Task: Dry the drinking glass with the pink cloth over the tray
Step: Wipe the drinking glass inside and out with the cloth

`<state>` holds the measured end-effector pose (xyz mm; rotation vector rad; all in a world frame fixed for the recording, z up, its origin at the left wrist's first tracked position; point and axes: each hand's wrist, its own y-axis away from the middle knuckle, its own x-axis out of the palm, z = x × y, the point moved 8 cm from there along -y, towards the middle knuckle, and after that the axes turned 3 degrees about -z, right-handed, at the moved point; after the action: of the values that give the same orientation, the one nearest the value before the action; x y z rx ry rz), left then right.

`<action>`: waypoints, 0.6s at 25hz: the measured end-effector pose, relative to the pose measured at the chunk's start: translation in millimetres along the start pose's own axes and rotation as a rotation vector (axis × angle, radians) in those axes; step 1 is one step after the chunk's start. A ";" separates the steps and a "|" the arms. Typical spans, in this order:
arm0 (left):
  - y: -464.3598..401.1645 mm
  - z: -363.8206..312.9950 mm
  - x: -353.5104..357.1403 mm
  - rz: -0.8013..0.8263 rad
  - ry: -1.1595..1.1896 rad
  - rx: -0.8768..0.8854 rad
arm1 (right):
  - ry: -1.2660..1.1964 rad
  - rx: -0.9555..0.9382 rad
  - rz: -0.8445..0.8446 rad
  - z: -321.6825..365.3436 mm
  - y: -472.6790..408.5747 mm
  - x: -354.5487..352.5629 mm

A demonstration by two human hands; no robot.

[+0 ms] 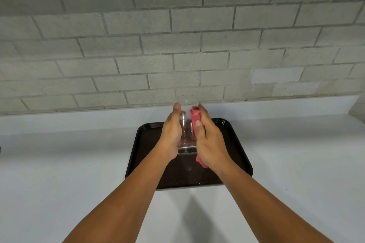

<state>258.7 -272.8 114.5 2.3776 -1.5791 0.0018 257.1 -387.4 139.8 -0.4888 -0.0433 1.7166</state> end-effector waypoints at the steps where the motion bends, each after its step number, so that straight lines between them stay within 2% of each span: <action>1: 1.1 3.0 2.7 0.020 0.006 -0.018 | -0.016 0.044 -0.031 -3.7 -12.2 -5.4; 4: 1.2 5.2 8.2 0.035 0.028 -0.039 | -0.069 0.085 -0.089 1.6 -33.1 -17.2; 9: -4.2 -6.5 6.5 0.020 -0.024 0.004 | -0.002 -0.070 -0.030 20.2 9.4 -4.2; 12: 3.5 8.0 13.2 0.045 0.006 -0.056 | -0.089 0.090 -0.081 0.4 -23.4 -17.8; 15: 3.7 5.6 18.8 0.058 0.003 -0.043 | -0.091 0.048 -0.113 9.1 -29.4 -24.2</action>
<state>262.0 -292.3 112.9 2.2976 -1.6296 -0.0170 284.3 -401.9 164.0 -0.3658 -0.0928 1.6248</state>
